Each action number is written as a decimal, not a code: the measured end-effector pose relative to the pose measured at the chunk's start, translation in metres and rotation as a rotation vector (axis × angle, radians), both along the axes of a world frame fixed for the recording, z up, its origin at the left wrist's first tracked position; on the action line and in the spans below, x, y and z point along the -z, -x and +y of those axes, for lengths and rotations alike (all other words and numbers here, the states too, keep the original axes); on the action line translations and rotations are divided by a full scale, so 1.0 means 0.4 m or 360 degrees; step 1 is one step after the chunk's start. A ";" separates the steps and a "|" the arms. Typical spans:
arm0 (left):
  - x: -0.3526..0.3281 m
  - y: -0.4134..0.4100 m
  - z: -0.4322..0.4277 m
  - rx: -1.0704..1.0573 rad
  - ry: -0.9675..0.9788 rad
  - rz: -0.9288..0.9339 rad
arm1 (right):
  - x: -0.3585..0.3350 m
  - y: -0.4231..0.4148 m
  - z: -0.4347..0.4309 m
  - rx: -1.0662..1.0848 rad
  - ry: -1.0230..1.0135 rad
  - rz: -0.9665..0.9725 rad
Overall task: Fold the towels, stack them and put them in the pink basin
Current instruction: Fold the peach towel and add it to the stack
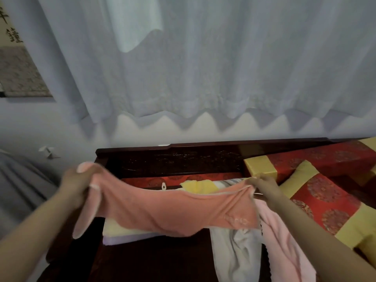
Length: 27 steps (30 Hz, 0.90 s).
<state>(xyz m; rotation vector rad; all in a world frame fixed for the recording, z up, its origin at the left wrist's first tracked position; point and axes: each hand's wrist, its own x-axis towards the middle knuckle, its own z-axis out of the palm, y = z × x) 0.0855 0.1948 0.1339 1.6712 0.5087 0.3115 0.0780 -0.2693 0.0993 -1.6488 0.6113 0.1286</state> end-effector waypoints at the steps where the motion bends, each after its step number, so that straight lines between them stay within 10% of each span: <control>1: -0.055 0.042 -0.065 0.0066 -0.0006 -0.0014 | -0.016 0.016 0.040 -0.0089 -0.0088 -0.0076; 7: -0.055 0.159 -0.364 0.0558 -0.0070 -0.0254 | -0.123 0.090 0.165 -0.0879 -0.0682 -0.0264; 13: 0.005 0.199 -0.425 0.0624 0.0081 -0.0079 | -0.179 0.114 0.154 -0.1391 0.0059 -0.0444; 19: 0.033 0.243 -0.461 0.0622 0.0014 0.0034 | -0.146 0.138 0.189 -0.1097 0.0721 -0.0851; 27: 0.023 0.295 -0.514 0.0694 0.0407 0.0162 | -0.088 0.226 0.292 -0.0630 -0.0151 -0.0791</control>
